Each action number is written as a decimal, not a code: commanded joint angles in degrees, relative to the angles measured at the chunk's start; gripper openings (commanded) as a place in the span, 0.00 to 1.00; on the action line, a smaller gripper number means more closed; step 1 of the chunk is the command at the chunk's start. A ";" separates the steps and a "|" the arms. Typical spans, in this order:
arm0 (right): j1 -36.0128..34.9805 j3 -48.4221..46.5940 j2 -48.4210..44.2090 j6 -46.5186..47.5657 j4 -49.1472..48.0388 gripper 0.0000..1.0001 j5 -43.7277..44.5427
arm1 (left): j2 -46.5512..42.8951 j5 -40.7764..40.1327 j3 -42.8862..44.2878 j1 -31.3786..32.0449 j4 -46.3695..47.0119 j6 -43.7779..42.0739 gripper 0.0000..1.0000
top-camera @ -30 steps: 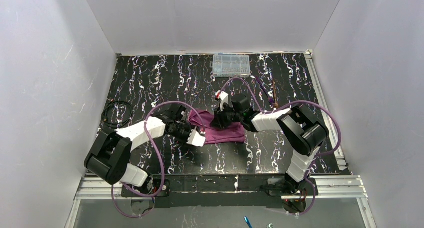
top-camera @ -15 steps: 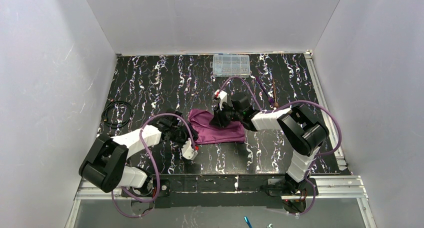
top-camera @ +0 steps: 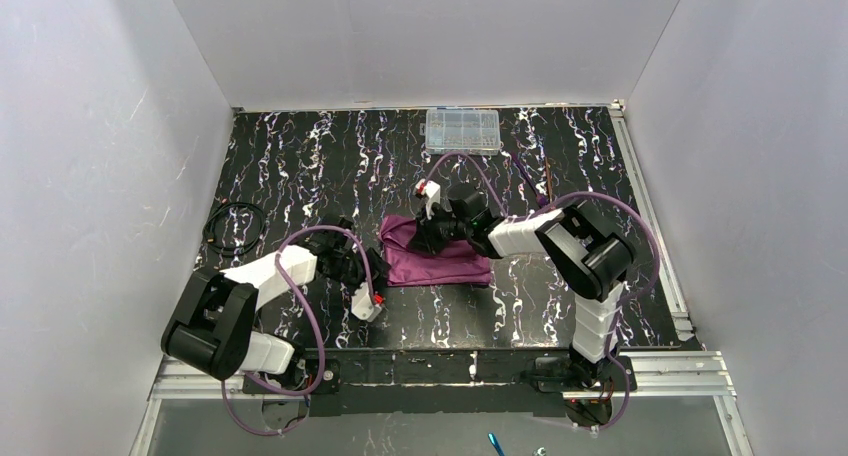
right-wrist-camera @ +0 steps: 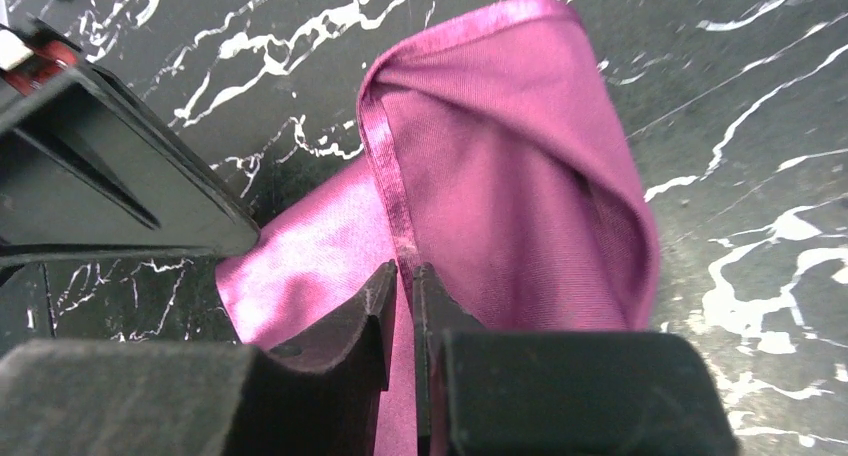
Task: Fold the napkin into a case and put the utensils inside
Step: Pick up the 2/3-rectangle-folded napkin from the center of the board.
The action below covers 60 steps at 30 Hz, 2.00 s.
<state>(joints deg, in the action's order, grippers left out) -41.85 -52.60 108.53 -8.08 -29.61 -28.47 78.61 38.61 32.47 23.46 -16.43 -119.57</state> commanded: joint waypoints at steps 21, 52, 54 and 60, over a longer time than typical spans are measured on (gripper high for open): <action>-0.44 3.69 4.23 -3.70 -5.20 0.05 0.60 | 9.63 6.86 -7.26 -0.94 14.69 -19.60 0.35; -1.31 10.09 -1.47 0.47 -13.86 0.27 2.67 | 6.27 4.65 5.66 4.22 -0.99 20.36 0.00; -1.31 10.89 -3.57 2.19 -13.98 0.31 3.56 | 6.52 4.65 6.81 4.22 -2.93 22.37 0.00; -0.85 13.44 -12.34 7.71 -11.56 0.41 5.15 | 7.37 4.37 8.60 4.22 -7.05 25.32 0.00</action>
<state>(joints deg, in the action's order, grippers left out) -43.11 -40.03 102.80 -5.85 -41.23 -25.12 85.95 42.28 39.86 27.55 -16.73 -97.69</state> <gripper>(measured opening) 0.397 0.028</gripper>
